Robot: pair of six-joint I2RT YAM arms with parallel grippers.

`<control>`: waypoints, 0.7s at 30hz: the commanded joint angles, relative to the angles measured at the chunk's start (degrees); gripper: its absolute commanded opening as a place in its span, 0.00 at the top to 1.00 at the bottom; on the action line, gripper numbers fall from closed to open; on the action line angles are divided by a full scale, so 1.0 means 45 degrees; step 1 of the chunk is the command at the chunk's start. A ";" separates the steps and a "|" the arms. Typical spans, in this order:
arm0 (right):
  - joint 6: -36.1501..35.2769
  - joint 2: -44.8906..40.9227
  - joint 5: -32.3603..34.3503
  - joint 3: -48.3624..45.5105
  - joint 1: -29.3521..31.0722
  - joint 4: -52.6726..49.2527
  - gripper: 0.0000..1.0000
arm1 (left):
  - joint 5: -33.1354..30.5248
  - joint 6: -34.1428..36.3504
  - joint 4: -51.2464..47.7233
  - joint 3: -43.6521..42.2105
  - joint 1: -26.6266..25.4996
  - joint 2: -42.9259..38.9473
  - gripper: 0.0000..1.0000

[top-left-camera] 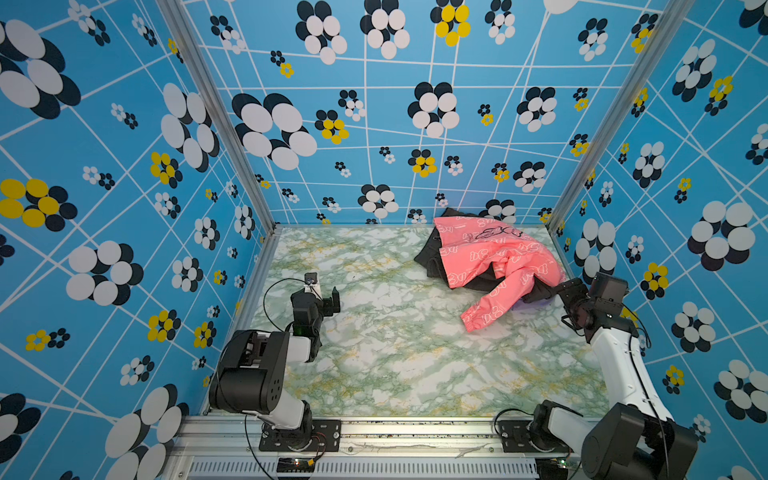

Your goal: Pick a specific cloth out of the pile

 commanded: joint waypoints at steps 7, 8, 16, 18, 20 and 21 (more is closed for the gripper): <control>0.3395 0.0122 -0.0785 -0.1697 -0.0212 0.2280 0.25 | 0.0148 0.0041 -0.0101 0.0264 0.0121 0.0072 0.01; 0.3625 0.0120 -0.0769 -0.1854 -0.0222 0.2448 0.26 | 0.0194 0.0041 -0.0129 0.0276 0.0141 0.0081 0.01; 0.4238 0.0222 -0.0356 -0.2550 -0.0334 0.2652 0.39 | 0.0117 -0.0038 -0.1381 0.0733 0.0222 -0.0516 0.01; 0.4277 0.0820 -0.0467 -0.2797 -0.0357 0.3249 0.43 | -0.0401 0.0063 -0.3577 0.1607 -0.0011 -0.1328 0.01; 0.4416 0.1668 -0.0766 -0.2799 -0.0418 0.3699 0.47 | -0.0972 0.0305 -0.4854 0.2154 -0.0397 -0.1992 0.01; 0.4420 0.2178 -0.1047 -0.2689 -0.0420 0.4055 0.48 | -0.1170 0.0343 -0.5432 0.2412 -0.0602 -0.2344 0.01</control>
